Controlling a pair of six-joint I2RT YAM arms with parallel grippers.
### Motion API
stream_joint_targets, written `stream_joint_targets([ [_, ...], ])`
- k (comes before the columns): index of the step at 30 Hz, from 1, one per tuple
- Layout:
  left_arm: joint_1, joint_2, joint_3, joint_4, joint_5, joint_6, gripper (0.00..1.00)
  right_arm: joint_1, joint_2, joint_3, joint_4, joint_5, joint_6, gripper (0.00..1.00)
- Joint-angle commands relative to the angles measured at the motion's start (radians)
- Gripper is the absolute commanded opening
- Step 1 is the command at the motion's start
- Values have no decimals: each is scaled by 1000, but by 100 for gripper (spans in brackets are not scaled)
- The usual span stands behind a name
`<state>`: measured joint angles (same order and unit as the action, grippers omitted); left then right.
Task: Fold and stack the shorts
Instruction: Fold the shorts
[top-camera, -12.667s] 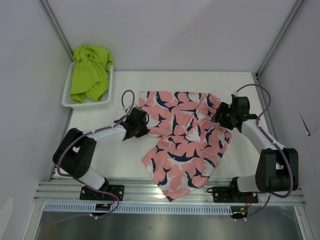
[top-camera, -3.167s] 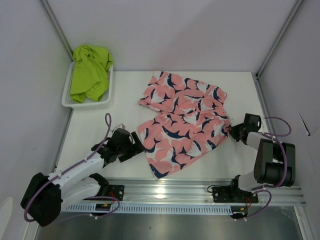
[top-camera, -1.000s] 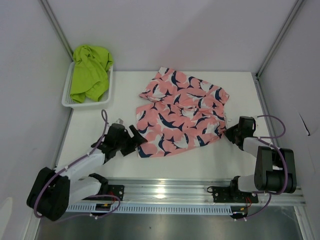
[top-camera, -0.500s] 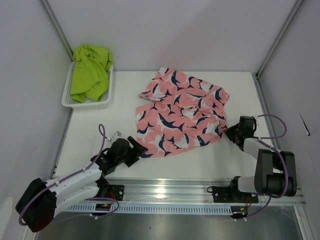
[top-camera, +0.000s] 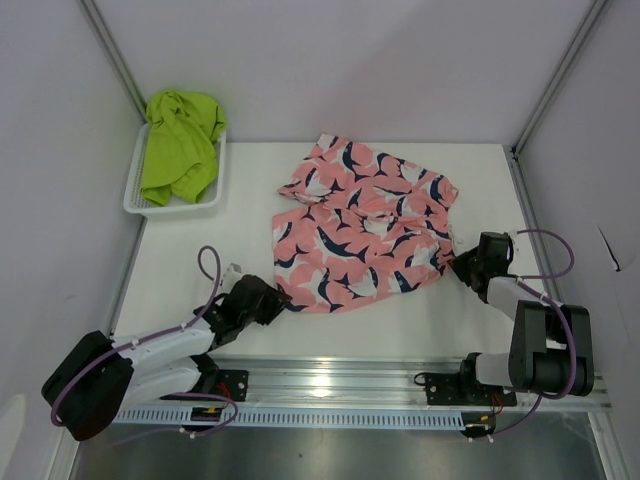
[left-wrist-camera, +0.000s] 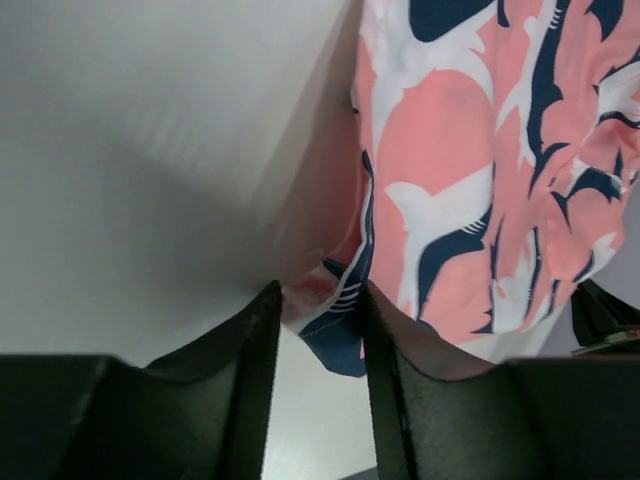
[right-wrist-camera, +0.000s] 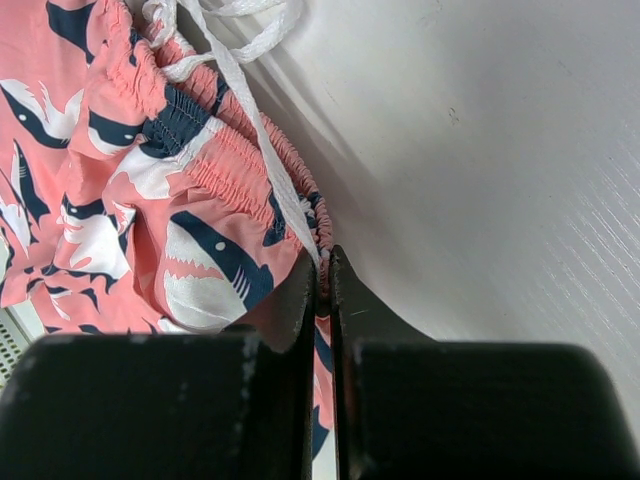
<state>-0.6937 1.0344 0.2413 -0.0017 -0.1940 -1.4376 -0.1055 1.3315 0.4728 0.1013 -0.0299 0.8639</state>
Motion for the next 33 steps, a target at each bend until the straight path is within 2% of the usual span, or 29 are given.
stream_joint_targets([
  [1,-7,-22,-45,-9,-79,-24,39,6,-23,-3,18,27,7,0],
  [3,-7,-19,-33,-14,-96,-18,39,7,-22,-3,20,24,9,0],
  [11,-7,21,3,-4,-111,65,49,7,-9,-3,31,12,4,0],
  [17,-6,32,23,14,-156,207,62,7,1,-6,43,-2,-2,0],
  [21,2,29,23,81,-144,351,65,7,11,-6,52,-15,-5,0],
  [28,57,133,1,235,23,399,64,6,12,-8,61,-27,-8,0],
  [29,57,150,-3,299,77,399,64,6,12,-8,61,-27,-6,0],
  [33,53,213,-30,374,154,367,55,6,17,-7,63,-31,-6,0],
])
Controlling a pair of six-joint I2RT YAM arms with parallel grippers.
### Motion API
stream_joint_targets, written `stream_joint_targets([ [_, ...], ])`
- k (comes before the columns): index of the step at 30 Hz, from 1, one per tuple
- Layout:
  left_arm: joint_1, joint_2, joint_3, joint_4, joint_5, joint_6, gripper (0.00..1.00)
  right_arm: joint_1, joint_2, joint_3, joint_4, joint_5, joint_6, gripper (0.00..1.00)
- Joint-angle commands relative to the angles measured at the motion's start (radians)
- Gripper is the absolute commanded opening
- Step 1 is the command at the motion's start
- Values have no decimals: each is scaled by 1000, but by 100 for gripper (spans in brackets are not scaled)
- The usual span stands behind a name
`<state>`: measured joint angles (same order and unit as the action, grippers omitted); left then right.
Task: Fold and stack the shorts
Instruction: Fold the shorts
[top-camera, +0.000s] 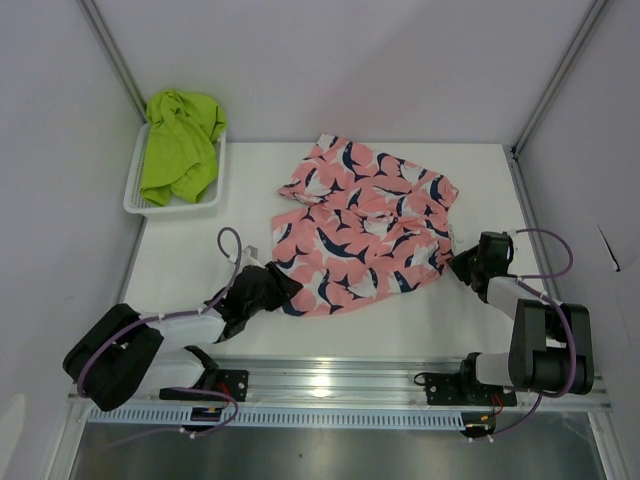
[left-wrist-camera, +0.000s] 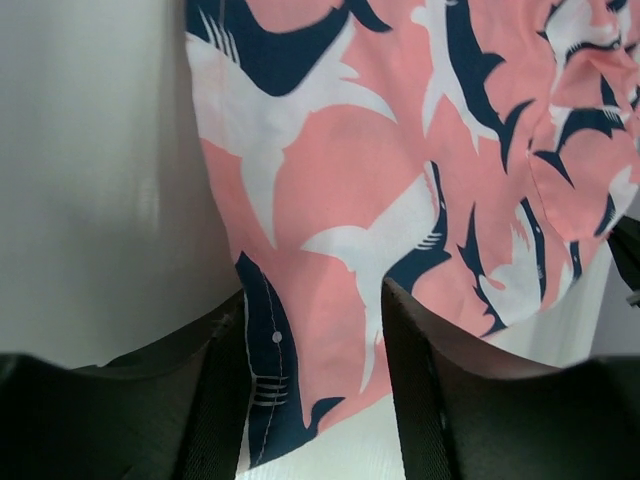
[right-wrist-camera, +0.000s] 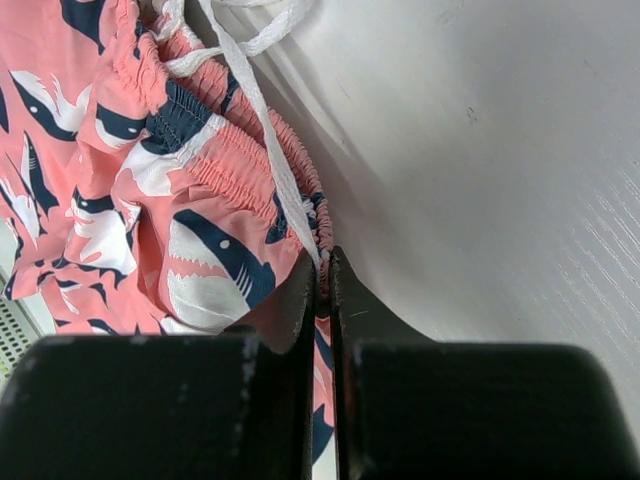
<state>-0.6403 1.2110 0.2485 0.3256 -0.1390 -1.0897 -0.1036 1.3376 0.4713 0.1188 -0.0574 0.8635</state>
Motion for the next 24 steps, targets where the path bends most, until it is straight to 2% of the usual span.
stream_joint_targets([
  [1,-5,48,-41,50,102,10,54,2,12,-5,47,-5,-6,0],
  [6,-5,35,-116,79,127,-10,53,4,18,-7,51,-12,-9,0],
  [14,-5,-82,-179,15,131,-1,50,4,32,-3,59,-19,-9,0],
  [21,-5,-130,-157,-105,131,28,51,4,34,-5,61,-19,-11,0],
  [24,-5,-116,-146,-123,188,36,52,4,34,-5,61,-18,-11,0],
])
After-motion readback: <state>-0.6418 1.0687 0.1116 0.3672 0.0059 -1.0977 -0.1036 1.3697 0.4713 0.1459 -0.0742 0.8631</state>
